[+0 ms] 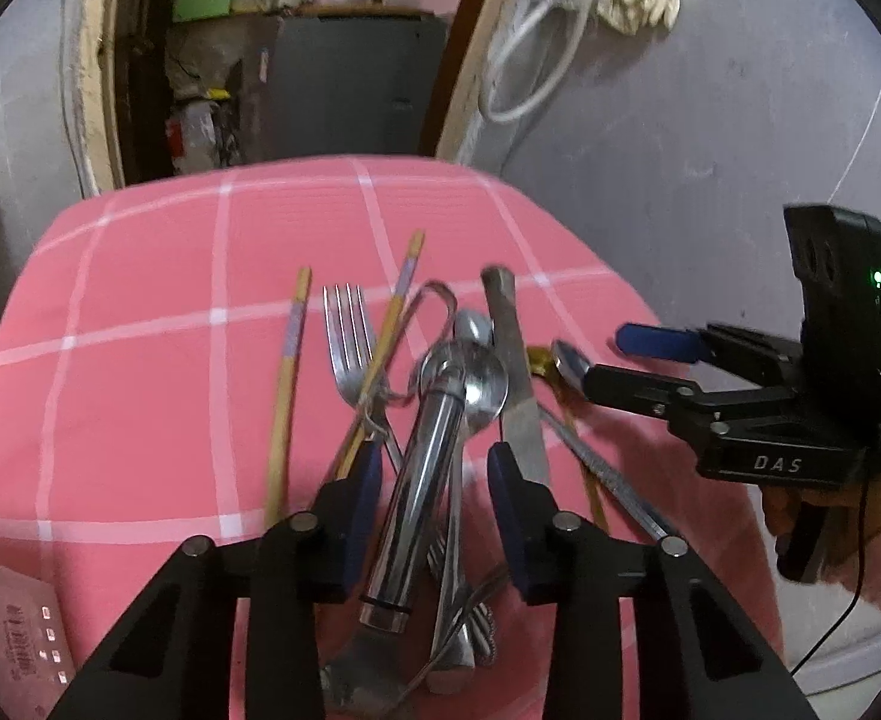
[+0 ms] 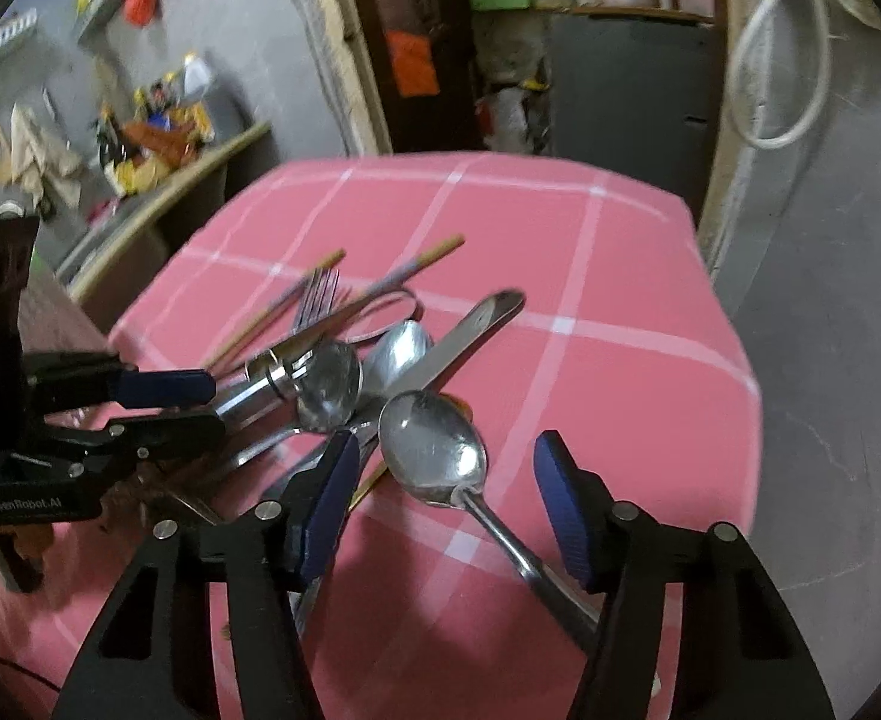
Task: Organize utensils
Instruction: 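Move the left tool to the utensil pile while the right tool approaches it too, then grasp the cylindrical tea infuser with the left tool while the right grasps a silver spoon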
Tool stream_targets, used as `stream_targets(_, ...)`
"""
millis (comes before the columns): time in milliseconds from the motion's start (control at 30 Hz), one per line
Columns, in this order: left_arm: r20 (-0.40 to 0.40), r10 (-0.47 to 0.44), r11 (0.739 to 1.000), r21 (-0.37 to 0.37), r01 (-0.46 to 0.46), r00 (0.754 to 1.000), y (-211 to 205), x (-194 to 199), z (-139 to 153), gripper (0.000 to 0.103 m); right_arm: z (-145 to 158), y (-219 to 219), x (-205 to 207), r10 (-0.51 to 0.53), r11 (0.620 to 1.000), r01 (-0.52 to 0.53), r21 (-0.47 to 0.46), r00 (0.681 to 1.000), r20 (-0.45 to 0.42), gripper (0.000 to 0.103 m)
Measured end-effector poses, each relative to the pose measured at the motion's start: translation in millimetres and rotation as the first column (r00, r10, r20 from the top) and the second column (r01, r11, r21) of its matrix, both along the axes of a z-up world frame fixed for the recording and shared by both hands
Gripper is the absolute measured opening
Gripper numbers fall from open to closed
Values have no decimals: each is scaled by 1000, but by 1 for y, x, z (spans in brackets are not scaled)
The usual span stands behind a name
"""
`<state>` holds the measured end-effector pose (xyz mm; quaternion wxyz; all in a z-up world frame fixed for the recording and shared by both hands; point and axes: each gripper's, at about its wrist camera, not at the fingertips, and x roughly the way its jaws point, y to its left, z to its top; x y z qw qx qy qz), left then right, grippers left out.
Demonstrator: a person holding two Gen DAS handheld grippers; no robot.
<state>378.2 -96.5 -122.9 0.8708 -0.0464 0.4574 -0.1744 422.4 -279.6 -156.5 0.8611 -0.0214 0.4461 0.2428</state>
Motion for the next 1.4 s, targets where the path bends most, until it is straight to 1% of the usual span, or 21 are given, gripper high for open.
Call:
stream_targets(33,-18,-6,1000,8,6,1000,-1,2,-2,30,-2,0,1,8,1000,-8,-6,1000,-4,54)
stream_targets(167,-86,-25,999,22,27,996,-3,10,-11,27,-6,8,3,35,999,-35,-38,999,-16,54)
stream_targets(267,-125,-37,999,10,39,991,-4,15,-15,27,-7,11,5,59,996,-60,-69,998,-27,54)
stream_targets(300,-133,-42,999,4,42,990,-3,17,-15,27,-6,10,6,61,995,-63,-76,998,-28,50)
stream_targets(333,-139,-44,999,-1,44,989,-3,19,-15,23,-6,10,8,63,994,-65,-82,998,-29,44)
stream_targets(367,-146,-45,999,-3,45,988,-3,20,-15,22,-5,11,9,66,994,-68,-85,997,-32,41)
stream_targets(400,-154,-46,999,0,46,987,-3,21,-15,22,-3,11,9,69,994,-72,-80,997,-37,33)
stream_targets(500,-158,-38,999,-4,38,987,0,22,-12,21,-1,11,10,64,994,-68,-84,997,-46,33)
stream_targets(667,-123,-32,999,-26,29,992,6,14,2,21,11,11,-2,47,996,-49,-73,998,-31,33)
stream_targets(933,-41,-6,999,-54,4,999,25,-11,34,20,48,2,-37,-45,999,45,4,998,51,33)
stream_targets(1000,-16,-5,998,-57,4,1000,30,-19,42,20,55,3,-49,-70,998,69,15,995,72,33)
stream_targets(1133,23,2,999,-53,-1,1000,38,-34,54,19,64,3,-67,-122,992,118,45,989,85,33)
stream_targets(1267,69,5,999,-55,-1,998,44,-48,67,18,81,8,-87,-180,981,170,89,977,113,33)
stream_targets(1400,120,12,998,-61,-5,993,53,-59,85,18,102,17,-102,-210,973,192,127,967,147,33)
